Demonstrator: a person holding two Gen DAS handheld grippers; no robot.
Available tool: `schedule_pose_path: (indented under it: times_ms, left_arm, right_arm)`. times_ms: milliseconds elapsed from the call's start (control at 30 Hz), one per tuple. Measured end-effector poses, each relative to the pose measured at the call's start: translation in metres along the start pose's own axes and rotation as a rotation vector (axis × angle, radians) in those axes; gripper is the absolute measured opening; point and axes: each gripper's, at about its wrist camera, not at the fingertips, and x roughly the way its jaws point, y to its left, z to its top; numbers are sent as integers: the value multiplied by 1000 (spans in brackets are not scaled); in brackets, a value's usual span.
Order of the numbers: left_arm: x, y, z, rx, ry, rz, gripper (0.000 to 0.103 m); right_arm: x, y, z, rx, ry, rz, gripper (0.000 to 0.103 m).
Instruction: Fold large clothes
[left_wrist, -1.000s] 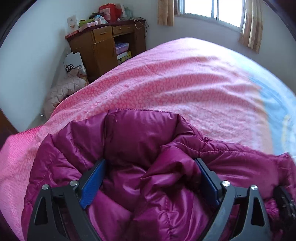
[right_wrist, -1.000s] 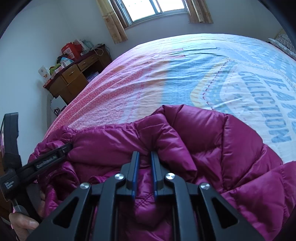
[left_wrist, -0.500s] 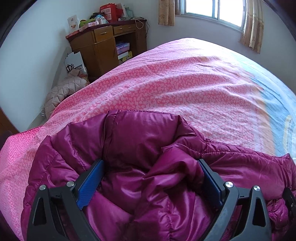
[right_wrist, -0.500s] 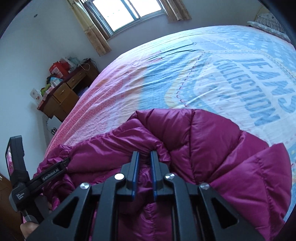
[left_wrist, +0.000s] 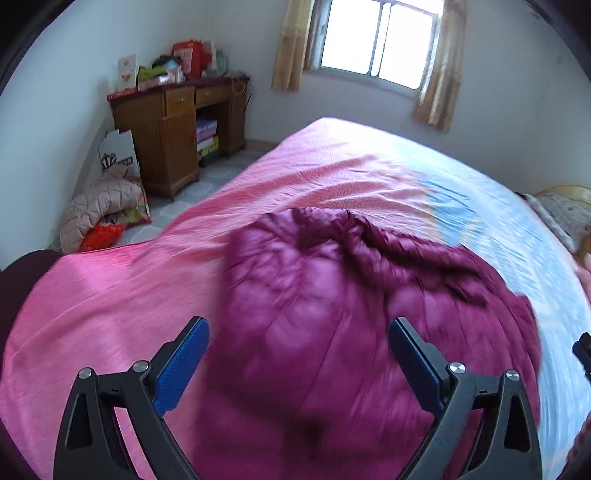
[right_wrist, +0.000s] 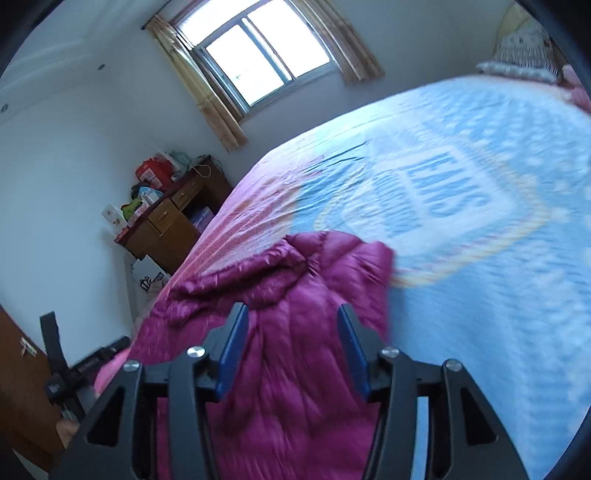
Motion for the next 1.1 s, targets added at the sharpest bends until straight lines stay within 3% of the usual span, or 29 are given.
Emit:
schedule_pose_path:
  times_ms: [267, 400, 433, 533, 600, 700, 833, 933, 967, 1033, 1100]
  left_arm:
    - [-121, 66, -82, 18, -90, 30, 98]
    - [-151, 81, -105, 20, -98, 45, 98]
    - [-158, 84, -109, 18, -108, 44, 98]
    - [-178, 89, -117, -7, -145, 25, 98]
    - [-192, 94, -117, -25, -169, 4, 98]
    - [-213, 98, -114, -20, -222, 6, 98]
    - [-229, 107, -115, -9, -270, 37, 98]
    - [-224, 116, -120, -26, -260, 25, 98]
    - [-221, 119, -122, -31, -251, 24, 98]
    - [-213, 123, -126, -46, -230, 26, 98]
    - [-207, 127, -129, -65, -211, 21, 98]
  right_arm:
    - [-167, -21, -76, -187, -10, -101, 59]
    - [-216, -22, -107, -200, 28, -26, 60]
    - [-222, -24, -114, -186, 38, -1, 67]
    - [-219, -32, -140, -149, 89, -2, 72]
    - [-197, -35, -162, -122, 169, 12, 72]
    - [-160, -31, -191, -106, 283, 51, 66]
    - [-125, -14, -217, -156, 411, 54, 63]
    - [-125, 2, -223, -248, 410, 12, 62]
    - [-123, 3, -222, -247, 423, 4, 59]
    - [-123, 2, -225, -237, 449, 2, 25]
    - [-118, -2, -228, -195, 484, 34, 17]
